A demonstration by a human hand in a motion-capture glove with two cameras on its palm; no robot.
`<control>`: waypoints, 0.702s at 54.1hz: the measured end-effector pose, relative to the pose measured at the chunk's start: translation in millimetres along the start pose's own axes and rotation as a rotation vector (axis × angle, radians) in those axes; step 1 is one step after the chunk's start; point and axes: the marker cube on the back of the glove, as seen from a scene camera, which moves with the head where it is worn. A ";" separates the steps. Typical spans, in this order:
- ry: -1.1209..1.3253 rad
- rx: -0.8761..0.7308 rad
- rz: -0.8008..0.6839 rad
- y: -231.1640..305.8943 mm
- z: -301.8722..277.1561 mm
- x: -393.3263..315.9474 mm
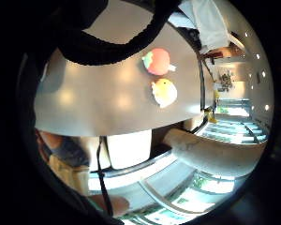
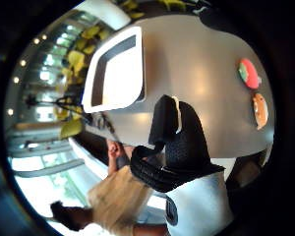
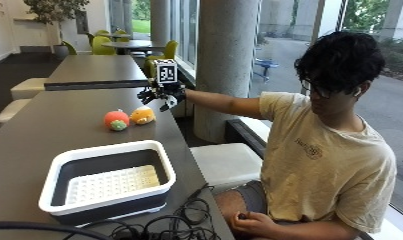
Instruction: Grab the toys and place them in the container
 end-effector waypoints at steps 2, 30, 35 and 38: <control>-0.001 0.000 -0.001 0.0 0.0 0.0; -0.055 -0.003 0.026 -3.9 -0.2 -7.6; -0.048 0.001 0.011 -7.9 3.2 -2.0; -0.114 -0.001 0.045 -9.7 6.6 -4.7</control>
